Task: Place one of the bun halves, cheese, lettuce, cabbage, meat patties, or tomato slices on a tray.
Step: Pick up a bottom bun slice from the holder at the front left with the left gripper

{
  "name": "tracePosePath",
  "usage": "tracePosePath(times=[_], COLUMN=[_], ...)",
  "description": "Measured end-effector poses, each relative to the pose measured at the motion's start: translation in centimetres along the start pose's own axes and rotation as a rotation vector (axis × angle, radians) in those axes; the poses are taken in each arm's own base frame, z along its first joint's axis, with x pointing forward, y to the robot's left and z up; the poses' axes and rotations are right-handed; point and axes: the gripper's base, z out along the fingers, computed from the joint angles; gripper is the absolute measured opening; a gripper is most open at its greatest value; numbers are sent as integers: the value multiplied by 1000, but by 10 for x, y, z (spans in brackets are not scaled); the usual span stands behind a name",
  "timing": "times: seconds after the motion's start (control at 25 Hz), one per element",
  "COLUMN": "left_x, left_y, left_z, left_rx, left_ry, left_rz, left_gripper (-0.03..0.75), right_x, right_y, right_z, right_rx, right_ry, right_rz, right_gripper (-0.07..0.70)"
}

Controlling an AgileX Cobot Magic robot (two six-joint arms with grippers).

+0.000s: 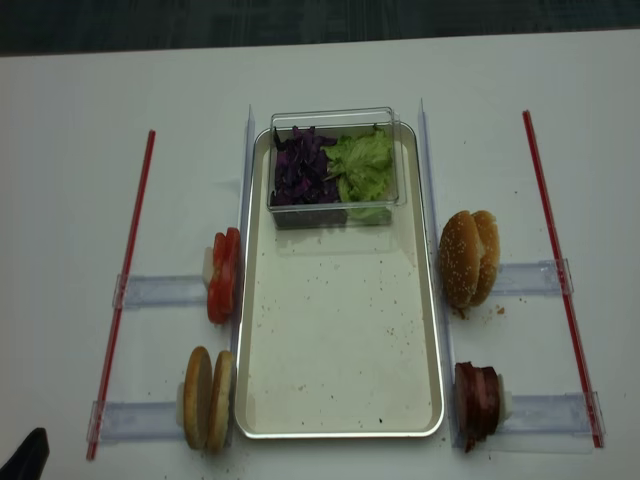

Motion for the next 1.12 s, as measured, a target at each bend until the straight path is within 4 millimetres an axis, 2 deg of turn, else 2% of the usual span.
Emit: tracePosePath(times=[0.6, 0.8, 0.92, 1.12], left_x=[0, -6, -14, -38], left_y=[0, 0, -1, -4], left_z=[0, -8, -9, 4], left_rx=[0, 0, 12, 36], left_ry=[0, -37, -6, 157], left_rz=[0, 0, 1, 5], left_gripper=[419, 419, 419, 419], right_x=[0, 0, 0, 0], right_y=[0, 0, 0, 0], right_z=[0, 0, 0, 0], right_rx=[0, 0, 0, 0], right_ry=[0, 0, 0, 0], right_rz=[0, 0, 0, 0], right_gripper=[551, 551, 551, 551])
